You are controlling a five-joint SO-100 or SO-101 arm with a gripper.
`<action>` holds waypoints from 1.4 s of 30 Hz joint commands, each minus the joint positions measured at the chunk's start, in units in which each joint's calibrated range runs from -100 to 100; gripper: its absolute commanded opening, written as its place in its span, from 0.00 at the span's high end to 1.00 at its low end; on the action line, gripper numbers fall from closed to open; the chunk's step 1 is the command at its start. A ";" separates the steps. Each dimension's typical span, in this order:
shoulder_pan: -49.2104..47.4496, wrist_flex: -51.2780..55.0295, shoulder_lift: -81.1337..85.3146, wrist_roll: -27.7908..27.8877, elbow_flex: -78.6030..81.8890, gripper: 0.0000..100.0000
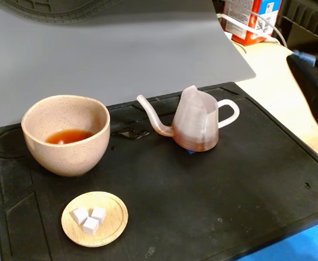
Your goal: Pick up a kettle and pour liquid into a cup.
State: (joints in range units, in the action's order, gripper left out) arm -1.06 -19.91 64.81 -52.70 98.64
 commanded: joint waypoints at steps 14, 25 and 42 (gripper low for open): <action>0.03 57.22 26.14 -1.70 1.27 0.99; 0.03 81.69 27.25 -1.38 1.36 0.99; 0.03 91.55 27.25 -1.12 1.36 0.99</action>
State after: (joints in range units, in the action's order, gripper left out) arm -0.76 71.38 92.47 -54.11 99.81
